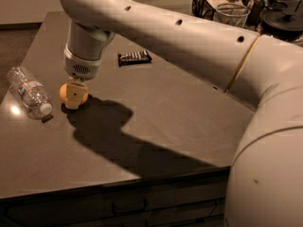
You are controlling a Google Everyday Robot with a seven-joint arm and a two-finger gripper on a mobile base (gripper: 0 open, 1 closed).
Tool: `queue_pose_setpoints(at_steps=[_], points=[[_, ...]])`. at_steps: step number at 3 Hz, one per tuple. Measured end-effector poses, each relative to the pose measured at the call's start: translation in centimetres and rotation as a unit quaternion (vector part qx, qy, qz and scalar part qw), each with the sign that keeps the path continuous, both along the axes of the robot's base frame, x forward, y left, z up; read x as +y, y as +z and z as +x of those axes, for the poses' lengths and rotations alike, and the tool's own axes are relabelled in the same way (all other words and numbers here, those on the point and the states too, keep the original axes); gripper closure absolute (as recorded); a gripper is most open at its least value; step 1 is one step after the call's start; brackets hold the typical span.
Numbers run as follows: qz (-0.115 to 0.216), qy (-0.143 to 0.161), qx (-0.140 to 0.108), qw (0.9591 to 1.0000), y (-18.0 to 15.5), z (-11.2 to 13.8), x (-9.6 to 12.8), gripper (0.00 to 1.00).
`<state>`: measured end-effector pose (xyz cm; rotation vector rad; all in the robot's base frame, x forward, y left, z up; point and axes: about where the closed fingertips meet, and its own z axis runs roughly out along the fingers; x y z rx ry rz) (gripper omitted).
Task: Move orange near water bottle
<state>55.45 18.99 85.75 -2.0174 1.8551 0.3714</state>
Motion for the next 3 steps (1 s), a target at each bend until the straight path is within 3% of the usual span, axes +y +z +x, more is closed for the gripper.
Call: queue_pose_setpoints(at_steps=[2, 3], points=[[0.000, 0.007, 0.007, 0.9999, -0.65, -0.36, 0.58, 0.06], [0.000, 0.008, 0.008, 0.9999, -0.72, -0.41, 0.62, 0.00]])
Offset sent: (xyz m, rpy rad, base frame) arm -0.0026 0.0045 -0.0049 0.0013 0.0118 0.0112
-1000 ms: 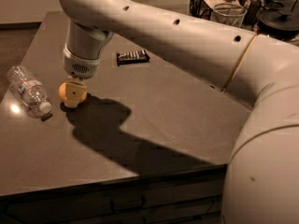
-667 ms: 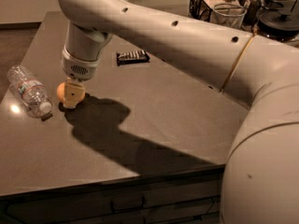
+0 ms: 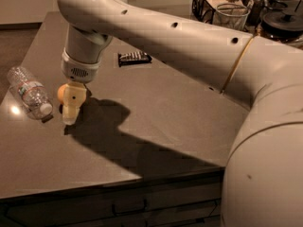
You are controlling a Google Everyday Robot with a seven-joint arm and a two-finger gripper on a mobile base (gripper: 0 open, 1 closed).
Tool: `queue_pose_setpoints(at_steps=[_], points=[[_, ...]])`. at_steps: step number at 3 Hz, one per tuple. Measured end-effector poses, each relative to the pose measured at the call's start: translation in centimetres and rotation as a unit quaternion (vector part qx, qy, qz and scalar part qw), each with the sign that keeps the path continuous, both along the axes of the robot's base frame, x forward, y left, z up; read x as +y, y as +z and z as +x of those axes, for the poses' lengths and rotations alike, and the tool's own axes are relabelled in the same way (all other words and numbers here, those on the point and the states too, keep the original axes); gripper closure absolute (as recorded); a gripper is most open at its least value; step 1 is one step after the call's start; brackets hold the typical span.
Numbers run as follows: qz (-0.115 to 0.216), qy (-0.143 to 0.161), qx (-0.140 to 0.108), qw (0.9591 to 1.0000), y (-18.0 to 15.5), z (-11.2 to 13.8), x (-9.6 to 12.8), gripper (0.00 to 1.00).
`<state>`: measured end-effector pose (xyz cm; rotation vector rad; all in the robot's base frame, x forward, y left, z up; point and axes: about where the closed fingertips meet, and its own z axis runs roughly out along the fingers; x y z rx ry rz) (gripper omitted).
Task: Move orange near water bottle
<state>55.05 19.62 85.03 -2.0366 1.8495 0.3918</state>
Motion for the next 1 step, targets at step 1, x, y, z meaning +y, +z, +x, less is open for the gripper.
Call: queue_pose_setpoints(at_steps=[1], points=[[0.000, 0.000, 0.000, 1.0000, 0.00, 0.00, 0.00, 0.00]])
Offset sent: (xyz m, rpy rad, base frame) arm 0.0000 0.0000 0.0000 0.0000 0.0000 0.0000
